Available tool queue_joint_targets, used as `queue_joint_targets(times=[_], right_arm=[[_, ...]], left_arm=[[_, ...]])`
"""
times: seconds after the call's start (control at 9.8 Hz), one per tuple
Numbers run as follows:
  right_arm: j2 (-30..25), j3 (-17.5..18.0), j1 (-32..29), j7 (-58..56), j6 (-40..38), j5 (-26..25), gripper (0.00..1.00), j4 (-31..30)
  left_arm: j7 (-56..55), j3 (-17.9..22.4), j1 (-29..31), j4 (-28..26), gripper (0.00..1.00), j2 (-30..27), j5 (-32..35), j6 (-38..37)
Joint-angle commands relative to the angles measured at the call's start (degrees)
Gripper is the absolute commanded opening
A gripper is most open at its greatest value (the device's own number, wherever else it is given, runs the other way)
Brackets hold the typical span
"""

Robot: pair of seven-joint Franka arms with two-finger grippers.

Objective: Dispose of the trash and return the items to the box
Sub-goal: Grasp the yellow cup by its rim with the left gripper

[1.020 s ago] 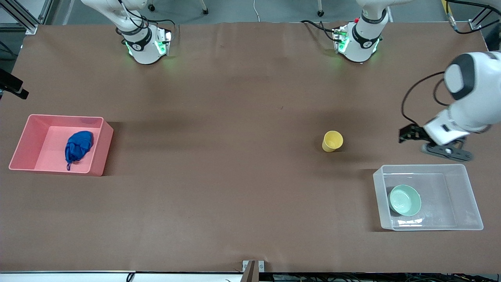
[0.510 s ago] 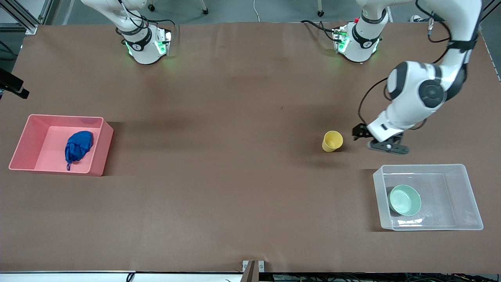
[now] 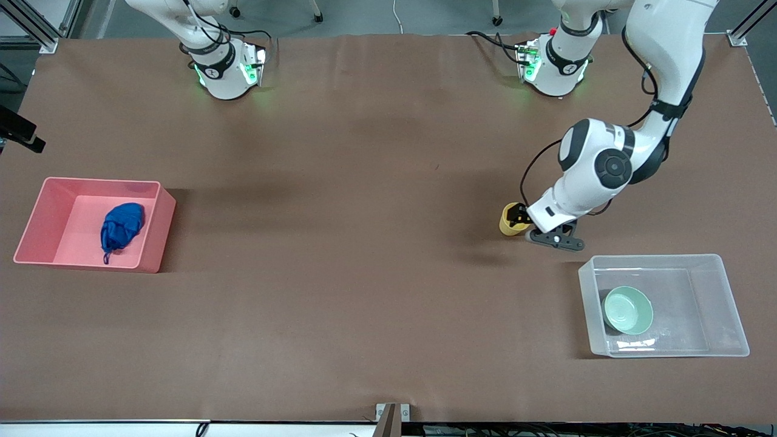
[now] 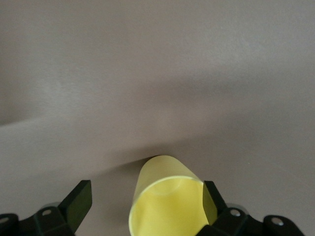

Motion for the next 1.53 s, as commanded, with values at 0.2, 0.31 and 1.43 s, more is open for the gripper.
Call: queue_joint_targets(times=[0.2,0.31,1.43], right_arm=[[-1.27,-0.03,-0.23,-0.40,-0.12,0.37,1.00,-1.14],[-1.27,-0.03,-0.23,-0.40,-0.12,0.37,1.00,-1.14],[-1.27,-0.03,-0.32,-0.49,-0.21,0.37,1.00,-1.14]], left_arm=[[-0.76,0.21,0.45,-1.68,0.99,-0.40,2.15,-0.83],[-0.67,0.21,0.54,-1.59,0.99,-1.54,2.15,-2.93],[-0.76,0.39,1.07,-1.94,0.01,2.15,3.03,-0.05]])
